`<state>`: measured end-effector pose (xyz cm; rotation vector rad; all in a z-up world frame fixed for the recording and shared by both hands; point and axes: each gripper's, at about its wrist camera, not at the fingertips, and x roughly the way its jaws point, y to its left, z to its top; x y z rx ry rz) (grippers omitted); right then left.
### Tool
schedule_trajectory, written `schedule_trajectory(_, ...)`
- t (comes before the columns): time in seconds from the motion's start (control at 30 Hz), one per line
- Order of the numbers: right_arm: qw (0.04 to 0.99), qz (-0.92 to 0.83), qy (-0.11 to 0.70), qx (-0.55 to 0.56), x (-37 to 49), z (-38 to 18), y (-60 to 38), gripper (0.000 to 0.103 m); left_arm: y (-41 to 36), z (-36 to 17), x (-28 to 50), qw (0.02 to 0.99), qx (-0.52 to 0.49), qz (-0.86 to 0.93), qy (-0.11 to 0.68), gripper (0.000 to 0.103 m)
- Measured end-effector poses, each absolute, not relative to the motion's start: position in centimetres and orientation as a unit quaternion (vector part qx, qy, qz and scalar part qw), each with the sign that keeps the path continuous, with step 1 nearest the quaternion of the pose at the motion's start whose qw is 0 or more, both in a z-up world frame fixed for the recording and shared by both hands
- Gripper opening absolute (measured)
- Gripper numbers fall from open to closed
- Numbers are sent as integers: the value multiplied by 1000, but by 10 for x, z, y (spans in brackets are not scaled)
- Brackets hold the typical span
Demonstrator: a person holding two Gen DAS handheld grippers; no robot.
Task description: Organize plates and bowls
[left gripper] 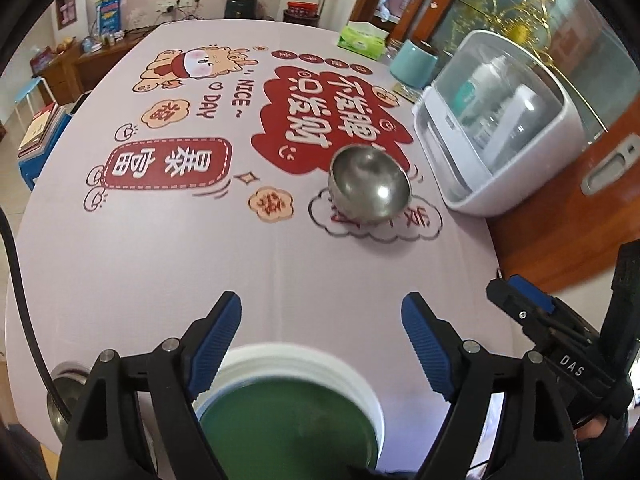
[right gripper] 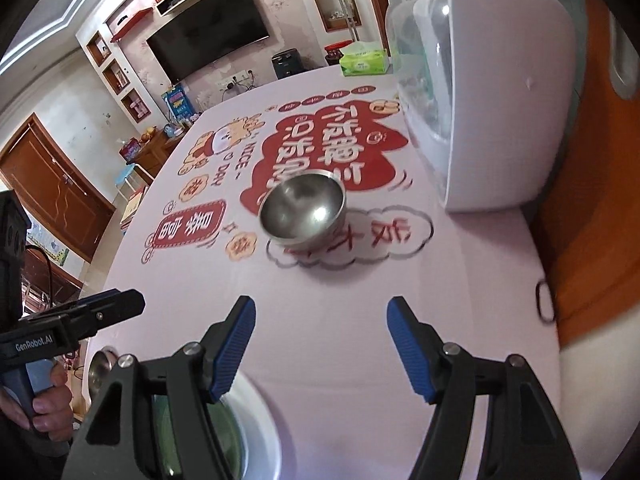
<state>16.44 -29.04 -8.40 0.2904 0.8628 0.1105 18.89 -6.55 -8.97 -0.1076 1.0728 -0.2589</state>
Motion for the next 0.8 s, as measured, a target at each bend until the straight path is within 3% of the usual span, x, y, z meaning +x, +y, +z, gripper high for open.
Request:
schedule_trajectory(0.47, 898, 88, 411, 130, 246, -74, -305, 69, -89, -82, 259, 860, -72, -77, 500, 83)
schedule_trajectory(0.8, 884, 101, 424, 167, 286, -98, -322, 69, -108, -107, 290, 853, -79, -58, 513, 83)
